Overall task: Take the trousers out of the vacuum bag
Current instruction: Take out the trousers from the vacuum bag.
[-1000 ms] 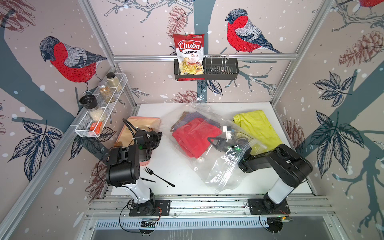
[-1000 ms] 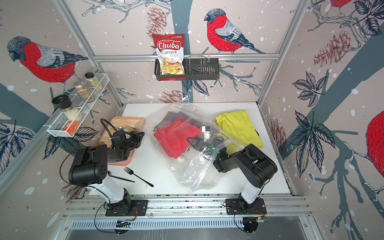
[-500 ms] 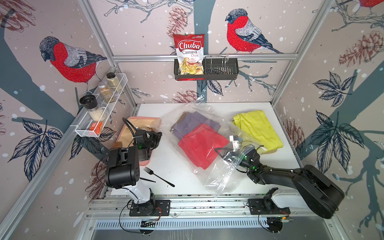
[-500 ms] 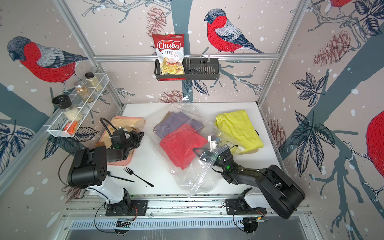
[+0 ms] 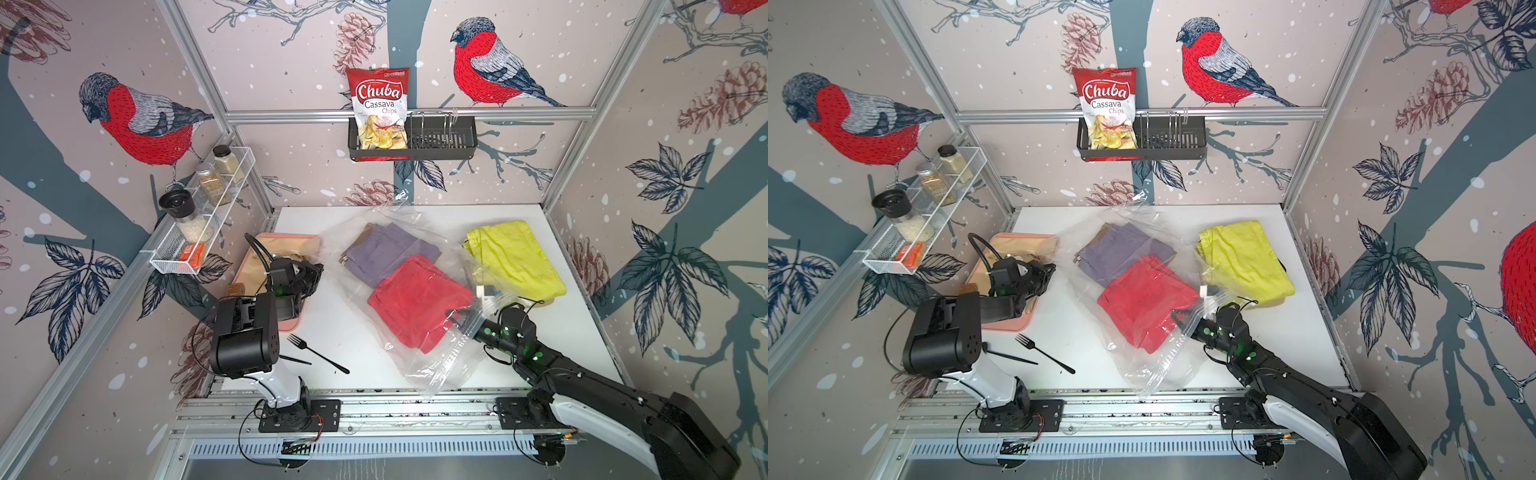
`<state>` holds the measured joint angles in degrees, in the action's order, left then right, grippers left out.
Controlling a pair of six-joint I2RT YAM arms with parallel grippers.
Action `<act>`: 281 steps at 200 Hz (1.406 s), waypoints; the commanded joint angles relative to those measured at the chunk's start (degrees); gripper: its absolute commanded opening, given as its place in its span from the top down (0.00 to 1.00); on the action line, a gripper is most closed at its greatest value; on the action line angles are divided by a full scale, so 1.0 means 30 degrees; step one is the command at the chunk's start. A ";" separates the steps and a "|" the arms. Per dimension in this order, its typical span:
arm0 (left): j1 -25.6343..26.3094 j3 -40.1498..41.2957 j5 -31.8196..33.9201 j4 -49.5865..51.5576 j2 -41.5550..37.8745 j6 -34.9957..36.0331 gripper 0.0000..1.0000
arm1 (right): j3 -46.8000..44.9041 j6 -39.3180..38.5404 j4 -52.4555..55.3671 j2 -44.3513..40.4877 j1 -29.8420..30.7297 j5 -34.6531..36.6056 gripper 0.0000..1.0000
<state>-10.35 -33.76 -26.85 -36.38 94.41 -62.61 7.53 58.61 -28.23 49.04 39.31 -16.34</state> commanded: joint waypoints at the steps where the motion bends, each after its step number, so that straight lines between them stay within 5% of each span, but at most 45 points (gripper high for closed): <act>1: -0.0125 -0.0341 0.0863 -0.0044 -0.0295 0.0609 1.00 | -0.0547 0.0672 0.1372 -0.1043 0.0036 0.0449 1.00; 109: -0.0060 -0.1573 0.1421 0.2725 -0.1357 0.2581 1.00 | -0.0588 0.1277 1.2842 -0.8742 -0.0295 0.4122 1.00; 170: 0.0169 -0.1710 0.1538 0.2984 -0.1246 0.2850 1.00 | 0.0533 0.0931 1.6031 -1.0515 -0.0610 0.5306 1.00; 201: 0.0169 -0.2054 0.1118 0.3002 -0.1002 0.2745 1.00 | -0.0199 0.1245 1.4306 -0.9930 -0.0791 0.4039 1.00; 216: 0.0333 -0.2229 0.0480 0.2869 -0.1107 0.2690 0.83 | -0.0535 0.1279 1.3137 -0.9477 -0.0790 0.3728 0.99; 253: 0.1469 -0.3732 0.0605 0.5156 -0.2600 0.4213 0.16 | -0.0467 0.0774 1.1659 -0.8310 -0.0937 0.3489 0.83; 266: 0.1798 -0.4157 0.0551 0.5909 -0.3267 0.4723 0.04 | -0.0528 0.0732 1.1247 -0.8122 -0.0974 0.3406 0.75; 281: 0.2183 -0.4476 0.0355 0.6741 -0.4035 0.5279 0.02 | -0.0834 0.0898 1.0574 -0.8176 -0.1032 0.3331 0.65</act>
<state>-5.08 -45.67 -24.84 -20.64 84.97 -51.29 5.78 61.69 9.93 24.40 36.40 -5.82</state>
